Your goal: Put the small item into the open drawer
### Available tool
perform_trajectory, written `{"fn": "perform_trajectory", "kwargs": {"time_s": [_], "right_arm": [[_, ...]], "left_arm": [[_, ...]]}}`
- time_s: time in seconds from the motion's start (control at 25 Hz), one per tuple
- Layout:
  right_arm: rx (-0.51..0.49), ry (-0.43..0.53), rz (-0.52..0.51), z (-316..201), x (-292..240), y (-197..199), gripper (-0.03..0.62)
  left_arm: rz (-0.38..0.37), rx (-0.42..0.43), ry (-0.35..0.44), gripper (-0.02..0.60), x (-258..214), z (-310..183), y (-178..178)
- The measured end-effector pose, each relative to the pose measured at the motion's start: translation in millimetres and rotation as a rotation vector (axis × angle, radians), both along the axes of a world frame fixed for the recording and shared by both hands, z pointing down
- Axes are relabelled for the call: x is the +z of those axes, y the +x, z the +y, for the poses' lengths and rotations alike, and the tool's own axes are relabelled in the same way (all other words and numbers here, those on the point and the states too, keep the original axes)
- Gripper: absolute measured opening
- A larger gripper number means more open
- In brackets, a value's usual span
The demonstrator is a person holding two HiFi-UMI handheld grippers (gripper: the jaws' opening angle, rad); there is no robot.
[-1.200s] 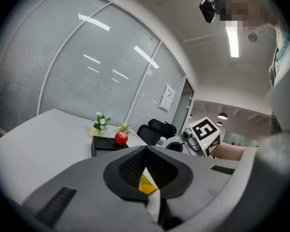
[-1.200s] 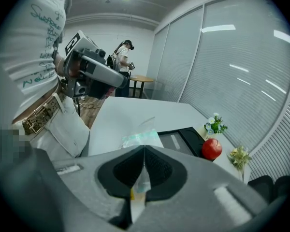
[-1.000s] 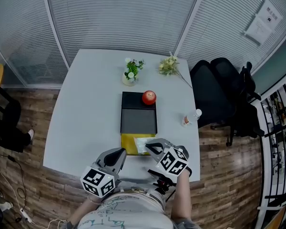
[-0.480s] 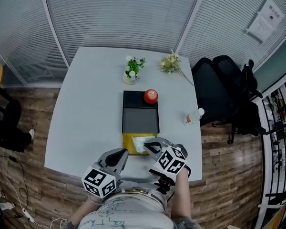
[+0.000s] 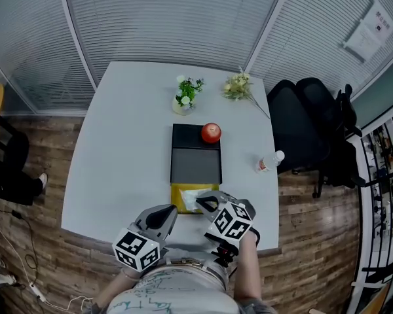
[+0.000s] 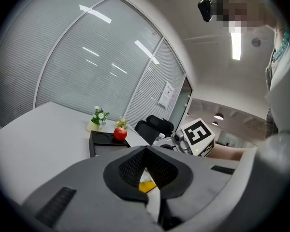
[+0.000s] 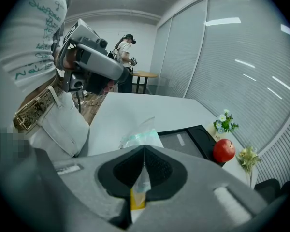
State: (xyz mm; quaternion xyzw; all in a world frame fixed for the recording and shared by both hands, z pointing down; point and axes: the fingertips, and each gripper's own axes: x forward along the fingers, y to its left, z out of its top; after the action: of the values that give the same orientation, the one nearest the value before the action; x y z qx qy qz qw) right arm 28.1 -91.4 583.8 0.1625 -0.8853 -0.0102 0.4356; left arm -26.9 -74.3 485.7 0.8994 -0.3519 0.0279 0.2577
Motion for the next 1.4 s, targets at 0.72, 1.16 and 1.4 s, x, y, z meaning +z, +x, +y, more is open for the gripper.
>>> {"fn": "perform_trajectory", "kwargs": {"time_s": [0.72,1.16,1.4], "right_arm": [[-0.040,-0.041,0.064,-5.9,49.5,-11.0,0.003],[-0.065,-0.079,0.155,-11.4,94.4,-13.5,0.003],[-0.053,-0.081,0.198,-17.4,112.9,-14.0,0.003]], "left_arm": [[-0.005,-0.035,-0.007,-0.003,5.2,-7.1,-17.3],[-0.013,-0.045,-0.018,-0.003,8.7,-6.5,-28.4],[-0.028,-0.040,-0.021,-0.003,11.6,-7.3,-31.5]]}}
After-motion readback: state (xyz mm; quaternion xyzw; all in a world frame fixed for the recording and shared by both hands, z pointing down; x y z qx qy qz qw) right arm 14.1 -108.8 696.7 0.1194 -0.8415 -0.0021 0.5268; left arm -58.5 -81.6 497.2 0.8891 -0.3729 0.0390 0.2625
